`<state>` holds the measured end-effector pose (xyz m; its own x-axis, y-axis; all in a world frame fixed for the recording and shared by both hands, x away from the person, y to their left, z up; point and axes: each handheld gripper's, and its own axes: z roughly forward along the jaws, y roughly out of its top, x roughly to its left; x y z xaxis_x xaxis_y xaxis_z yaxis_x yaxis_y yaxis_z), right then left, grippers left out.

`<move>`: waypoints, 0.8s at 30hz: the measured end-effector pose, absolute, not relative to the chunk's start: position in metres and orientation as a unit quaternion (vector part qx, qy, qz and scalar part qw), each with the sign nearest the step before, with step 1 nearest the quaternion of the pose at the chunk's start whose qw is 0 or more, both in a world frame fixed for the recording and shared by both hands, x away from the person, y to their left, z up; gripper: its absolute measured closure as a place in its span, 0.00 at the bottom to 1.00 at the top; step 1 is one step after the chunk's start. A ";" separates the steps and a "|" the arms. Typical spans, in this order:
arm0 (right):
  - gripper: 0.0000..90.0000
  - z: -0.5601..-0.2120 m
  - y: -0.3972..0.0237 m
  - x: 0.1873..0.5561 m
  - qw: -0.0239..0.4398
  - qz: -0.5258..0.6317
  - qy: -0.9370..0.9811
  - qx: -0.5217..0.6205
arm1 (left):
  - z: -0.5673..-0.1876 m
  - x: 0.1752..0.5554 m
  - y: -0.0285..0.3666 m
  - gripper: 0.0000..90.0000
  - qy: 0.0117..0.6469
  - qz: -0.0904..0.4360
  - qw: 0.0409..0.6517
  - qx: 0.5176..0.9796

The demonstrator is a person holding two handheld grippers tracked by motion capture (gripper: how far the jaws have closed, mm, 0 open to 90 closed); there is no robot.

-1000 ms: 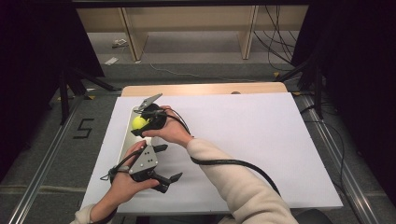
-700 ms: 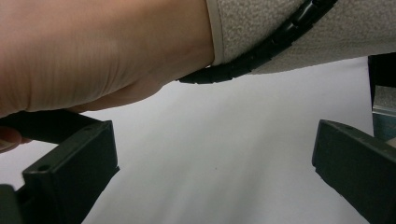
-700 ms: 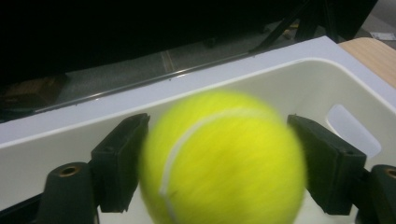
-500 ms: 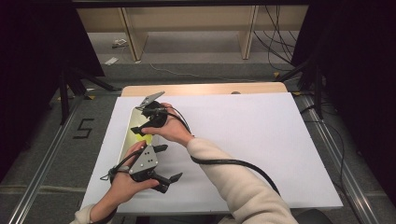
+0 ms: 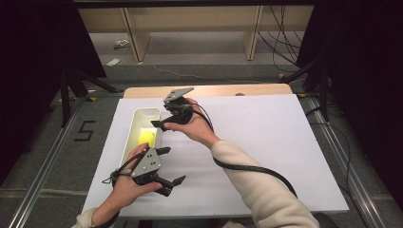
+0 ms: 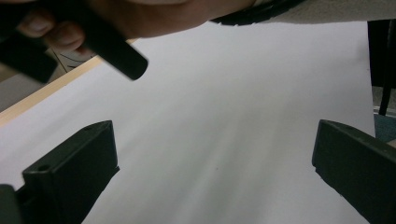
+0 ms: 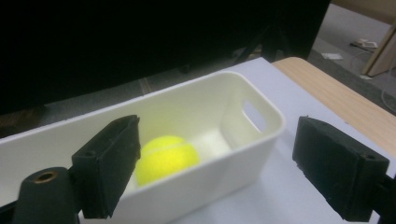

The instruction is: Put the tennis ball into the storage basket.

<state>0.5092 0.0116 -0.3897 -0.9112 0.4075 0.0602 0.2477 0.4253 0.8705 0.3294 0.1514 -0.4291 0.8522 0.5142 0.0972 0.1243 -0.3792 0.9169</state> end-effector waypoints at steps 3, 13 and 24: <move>0.17 -0.387 -0.007 0.506 0.087 0.502 0.836 0.203 | -0.429 0.330 0.152 0.00 0.198 0.188 0.520 0.809; 0.17 -0.381 -0.048 0.500 0.105 0.504 0.827 0.224 | -0.429 0.330 0.151 0.00 0.199 0.189 0.522 0.808; 0.17 -0.381 -0.079 0.491 0.119 0.505 0.820 0.240 | -0.429 0.330 0.152 0.00 0.200 0.190 0.522 0.807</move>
